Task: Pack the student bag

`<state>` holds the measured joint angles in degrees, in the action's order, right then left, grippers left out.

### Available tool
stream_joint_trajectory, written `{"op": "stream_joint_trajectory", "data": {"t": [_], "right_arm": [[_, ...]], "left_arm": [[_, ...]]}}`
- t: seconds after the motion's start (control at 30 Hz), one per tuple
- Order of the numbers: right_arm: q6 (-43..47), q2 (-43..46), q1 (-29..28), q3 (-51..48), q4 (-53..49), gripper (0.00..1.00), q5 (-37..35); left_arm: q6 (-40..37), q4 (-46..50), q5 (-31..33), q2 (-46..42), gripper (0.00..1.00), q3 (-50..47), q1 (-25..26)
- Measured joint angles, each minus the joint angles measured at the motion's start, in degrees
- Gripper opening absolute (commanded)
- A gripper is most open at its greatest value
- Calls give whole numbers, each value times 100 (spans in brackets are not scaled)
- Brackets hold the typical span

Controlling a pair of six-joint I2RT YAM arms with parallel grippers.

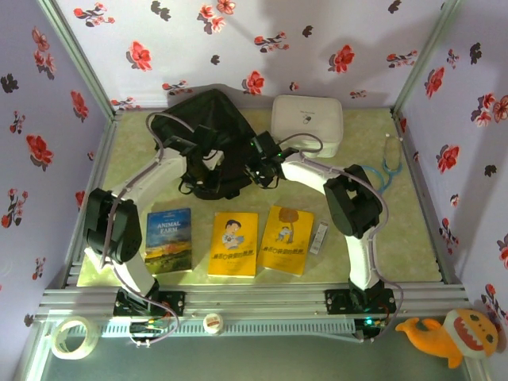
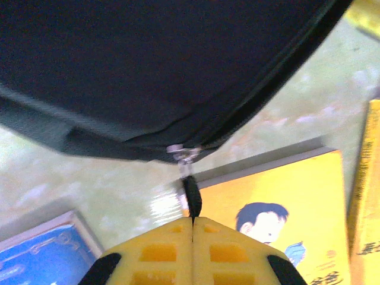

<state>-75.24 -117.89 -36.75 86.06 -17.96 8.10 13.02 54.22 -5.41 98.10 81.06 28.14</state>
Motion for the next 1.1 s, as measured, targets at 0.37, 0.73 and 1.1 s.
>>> {"op": "stream_joint_trajectory", "data": {"t": [0.37, 0.73, 1.1], "right_arm": [[26, 0, -11, 0, 7, 10, -74], [168, 13, -15, -72, 37, 6, -212], [348, 120, -15, -105, 50, 12, -334]], "left_arm": [[59, -22, 699, 26, 0, -214, -28], [66, -50, 782, 420, 0, -129, -57], [59, -48, 634, 299, 0, 2, -138]]}}
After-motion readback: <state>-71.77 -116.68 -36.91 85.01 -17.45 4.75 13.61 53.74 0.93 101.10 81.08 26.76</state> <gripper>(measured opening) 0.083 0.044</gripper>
